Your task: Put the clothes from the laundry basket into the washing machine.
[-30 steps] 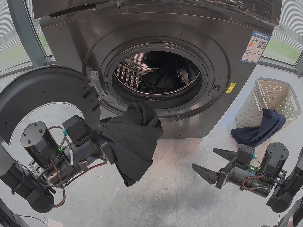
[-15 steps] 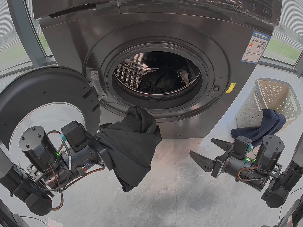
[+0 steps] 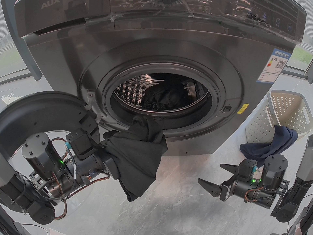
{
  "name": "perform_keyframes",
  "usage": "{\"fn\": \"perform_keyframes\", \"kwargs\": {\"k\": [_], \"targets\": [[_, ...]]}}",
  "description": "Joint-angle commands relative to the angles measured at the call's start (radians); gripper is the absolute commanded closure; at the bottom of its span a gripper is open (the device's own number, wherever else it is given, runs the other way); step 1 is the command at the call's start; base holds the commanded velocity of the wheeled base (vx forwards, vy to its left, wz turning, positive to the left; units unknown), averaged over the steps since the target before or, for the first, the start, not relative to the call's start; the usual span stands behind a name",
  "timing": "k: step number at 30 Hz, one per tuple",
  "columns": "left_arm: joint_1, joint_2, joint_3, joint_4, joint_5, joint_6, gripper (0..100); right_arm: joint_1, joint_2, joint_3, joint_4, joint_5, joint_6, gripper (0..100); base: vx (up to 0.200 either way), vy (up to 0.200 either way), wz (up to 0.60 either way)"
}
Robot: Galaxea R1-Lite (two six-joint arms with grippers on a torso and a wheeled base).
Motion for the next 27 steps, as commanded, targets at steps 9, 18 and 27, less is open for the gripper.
{"fn": "perform_keyframes", "kwargs": {"k": [9,18,27], "targets": [[-0.04,0.003,-0.007,-0.001,0.003,0.004,100,0.114,0.021,0.095,-0.001,0.008,0.0,0,0.111,0.0,0.0],[-0.085,0.186,-0.223,0.003,0.157,0.031,100,0.154,0.004,0.095,-0.001,0.004,-0.002,0,0.0,0.0,0.0],[-0.085,0.348,-0.395,0.003,0.183,0.022,100,0.166,-0.008,0.097,-0.001,0.002,0.0,0,0.0,0.0,0.0]]}}
